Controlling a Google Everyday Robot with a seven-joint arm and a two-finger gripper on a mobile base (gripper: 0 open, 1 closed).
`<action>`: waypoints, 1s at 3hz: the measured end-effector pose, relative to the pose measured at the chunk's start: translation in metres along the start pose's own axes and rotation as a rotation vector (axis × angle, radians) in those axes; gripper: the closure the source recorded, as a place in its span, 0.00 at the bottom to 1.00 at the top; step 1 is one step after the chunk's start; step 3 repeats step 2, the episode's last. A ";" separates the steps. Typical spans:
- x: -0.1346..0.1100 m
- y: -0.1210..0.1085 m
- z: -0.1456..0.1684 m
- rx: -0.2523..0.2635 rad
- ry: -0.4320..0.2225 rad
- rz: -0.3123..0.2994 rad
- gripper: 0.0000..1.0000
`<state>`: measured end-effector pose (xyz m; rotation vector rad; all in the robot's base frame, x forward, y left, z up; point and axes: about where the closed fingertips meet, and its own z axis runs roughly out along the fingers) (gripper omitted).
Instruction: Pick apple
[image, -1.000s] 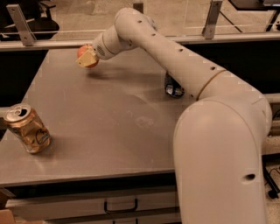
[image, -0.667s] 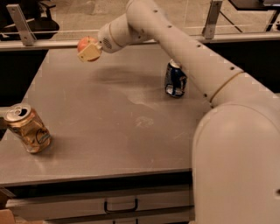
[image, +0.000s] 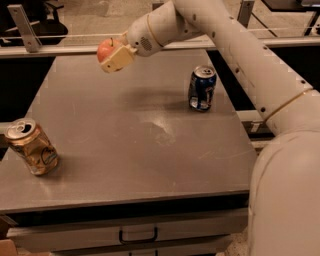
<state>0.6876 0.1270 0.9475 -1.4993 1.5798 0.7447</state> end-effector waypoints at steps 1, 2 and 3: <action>0.015 0.031 -0.018 -0.105 0.027 -0.033 1.00; 0.019 0.037 -0.018 -0.129 0.039 -0.036 1.00; 0.019 0.037 -0.018 -0.129 0.039 -0.036 1.00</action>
Offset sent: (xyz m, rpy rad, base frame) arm -0.0275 -0.0163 -0.0063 -0.0302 0.0229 0.0878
